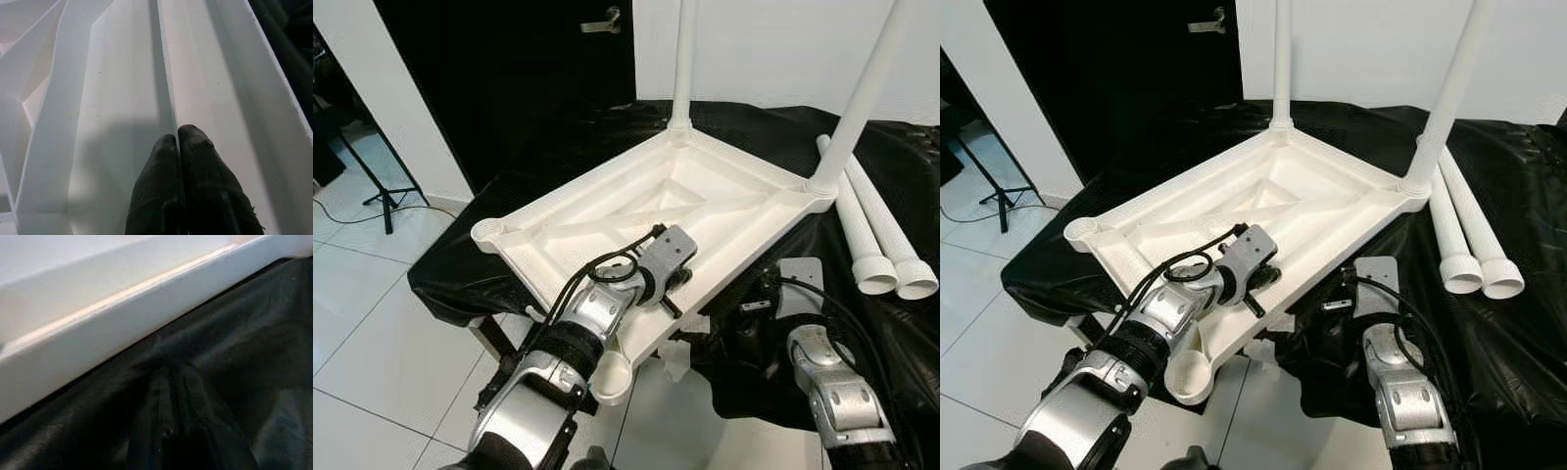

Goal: Building children table

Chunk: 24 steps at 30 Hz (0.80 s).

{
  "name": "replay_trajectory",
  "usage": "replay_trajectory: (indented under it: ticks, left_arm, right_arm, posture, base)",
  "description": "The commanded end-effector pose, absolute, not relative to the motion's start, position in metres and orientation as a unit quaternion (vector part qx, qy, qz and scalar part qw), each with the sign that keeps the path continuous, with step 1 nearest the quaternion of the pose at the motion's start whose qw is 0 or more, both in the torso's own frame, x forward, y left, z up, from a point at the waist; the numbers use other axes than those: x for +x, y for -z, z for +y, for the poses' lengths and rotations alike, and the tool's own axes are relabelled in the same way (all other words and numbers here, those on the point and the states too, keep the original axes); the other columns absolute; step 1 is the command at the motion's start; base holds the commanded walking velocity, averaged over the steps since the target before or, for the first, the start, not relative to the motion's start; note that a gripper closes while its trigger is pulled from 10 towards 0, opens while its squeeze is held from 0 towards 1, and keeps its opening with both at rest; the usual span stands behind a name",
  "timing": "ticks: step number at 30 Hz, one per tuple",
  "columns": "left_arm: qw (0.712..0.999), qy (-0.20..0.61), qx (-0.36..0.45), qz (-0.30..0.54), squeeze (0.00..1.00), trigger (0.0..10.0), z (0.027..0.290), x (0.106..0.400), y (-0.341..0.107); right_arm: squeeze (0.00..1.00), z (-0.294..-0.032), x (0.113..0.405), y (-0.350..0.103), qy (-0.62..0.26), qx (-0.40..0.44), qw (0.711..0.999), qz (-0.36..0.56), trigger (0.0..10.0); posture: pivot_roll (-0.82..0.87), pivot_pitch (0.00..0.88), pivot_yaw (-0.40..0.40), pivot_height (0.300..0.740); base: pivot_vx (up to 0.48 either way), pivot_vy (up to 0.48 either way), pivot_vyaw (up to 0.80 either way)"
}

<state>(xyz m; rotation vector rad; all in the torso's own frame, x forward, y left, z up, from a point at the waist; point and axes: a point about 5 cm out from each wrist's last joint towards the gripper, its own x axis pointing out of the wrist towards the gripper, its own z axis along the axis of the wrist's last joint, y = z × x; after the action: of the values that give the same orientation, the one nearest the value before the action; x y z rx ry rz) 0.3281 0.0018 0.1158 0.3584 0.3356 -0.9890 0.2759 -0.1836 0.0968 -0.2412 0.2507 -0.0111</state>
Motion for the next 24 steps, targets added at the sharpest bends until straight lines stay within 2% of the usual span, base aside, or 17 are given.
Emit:
replay_trajectory:
  ticks: [1,5,8,14,20,24]
  left_arm:
    - [0.854,0.455,0.182,0.177,0.00,9.4,0.000,0.326,-0.105]
    - [0.850,0.461,0.184,0.176,0.00,8.9,-0.002,0.324,-0.104]
    - [0.849,0.464,0.182,0.176,0.00,7.6,-0.001,0.322,-0.103]
    - [0.849,0.464,0.180,0.178,0.00,7.7,0.001,0.319,-0.099]
    - [0.849,0.465,0.177,0.177,0.00,7.7,0.000,0.319,-0.099]
    - [0.848,0.471,0.172,0.171,0.00,7.3,-0.004,0.318,-0.102]
  right_arm:
    - [0.00,-0.183,0.282,-0.096,-0.010,-0.121,0.985,0.121,10.0]
    - [0.00,-0.184,0.297,-0.095,-0.037,-0.134,0.982,0.126,10.0]
    - [0.00,-0.192,0.318,-0.097,-0.057,-0.159,0.978,0.124,10.0]
    - [0.00,-0.187,0.341,-0.112,-0.092,-0.189,0.973,0.100,10.0]
    - [0.00,-0.184,0.346,-0.108,-0.104,-0.187,0.970,0.112,10.0]
    - [0.00,-0.179,0.353,-0.105,-0.120,-0.192,0.968,0.112,10.0]
  posture:
    - [0.11,0.000,0.053,0.740]
    - [0.13,0.000,0.045,0.740]
    - [0.15,0.000,0.038,0.740]
    - [0.18,0.000,0.025,0.740]
    - [0.18,0.000,0.022,0.740]
    - [0.18,0.000,0.029,0.740]
  base:
    - [0.000,0.000,0.00]
    - [0.000,0.000,0.00]
    - [0.000,0.000,0.00]
    - [0.000,0.000,0.00]
    - [0.000,0.000,0.00]
    - [0.000,0.000,0.00]
